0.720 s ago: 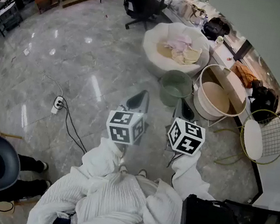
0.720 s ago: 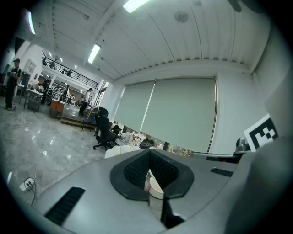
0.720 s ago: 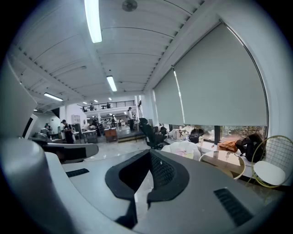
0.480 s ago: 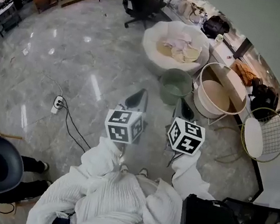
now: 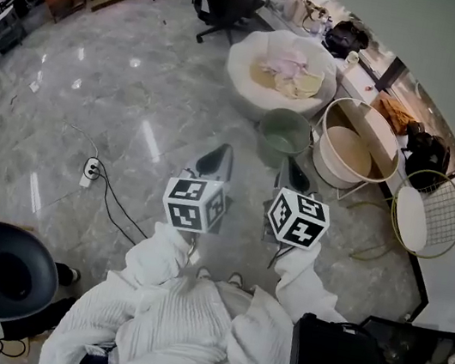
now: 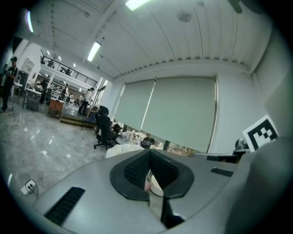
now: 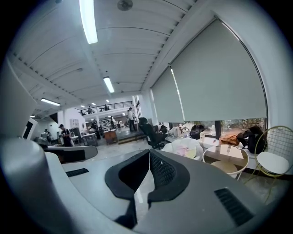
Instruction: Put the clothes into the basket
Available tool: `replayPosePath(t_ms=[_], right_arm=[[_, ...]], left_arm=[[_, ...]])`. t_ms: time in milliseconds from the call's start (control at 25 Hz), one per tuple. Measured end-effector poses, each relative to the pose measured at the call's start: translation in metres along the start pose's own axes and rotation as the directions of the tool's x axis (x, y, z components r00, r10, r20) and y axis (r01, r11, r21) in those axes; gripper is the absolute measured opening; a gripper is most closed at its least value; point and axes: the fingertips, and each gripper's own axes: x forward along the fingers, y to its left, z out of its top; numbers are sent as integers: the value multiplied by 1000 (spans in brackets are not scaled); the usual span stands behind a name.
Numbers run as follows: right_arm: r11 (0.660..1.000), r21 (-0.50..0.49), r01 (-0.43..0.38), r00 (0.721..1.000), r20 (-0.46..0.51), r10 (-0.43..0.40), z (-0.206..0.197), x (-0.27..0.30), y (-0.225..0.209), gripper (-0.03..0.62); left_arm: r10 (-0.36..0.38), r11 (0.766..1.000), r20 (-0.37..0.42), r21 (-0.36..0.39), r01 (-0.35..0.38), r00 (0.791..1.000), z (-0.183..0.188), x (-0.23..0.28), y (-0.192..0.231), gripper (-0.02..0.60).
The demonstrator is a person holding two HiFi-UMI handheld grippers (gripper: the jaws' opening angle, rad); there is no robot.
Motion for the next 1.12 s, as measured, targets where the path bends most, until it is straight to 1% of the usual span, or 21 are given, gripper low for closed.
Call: replayPosePath(t_ms=[160, 320, 560, 840, 1120], right_arm=[[1000, 18, 20, 1000, -11, -19, -9, 14, 7, 25], [999, 28, 27, 999, -38, -26, -22, 28, 10, 25], [998, 42, 44, 997, -68, -41, -30, 63, 1, 25], [998, 48, 51, 995, -86, -47, -17, 146, -22, 25], [999, 31, 33, 995, -94, -30, 14, 241, -48, 25]], left_arm=[[10, 1000, 6, 2, -10, 1000, 4, 0, 22, 6], [35, 999, 0, -26, -35, 999, 0, 5, 46, 6], [53, 998, -22, -38, -54, 998, -6, 31, 72, 6], [80, 995, -28, -57, -81, 996, 5, 102, 112, 6], [92, 994, -18, -59, -93, 996, 32, 191, 139, 6]])
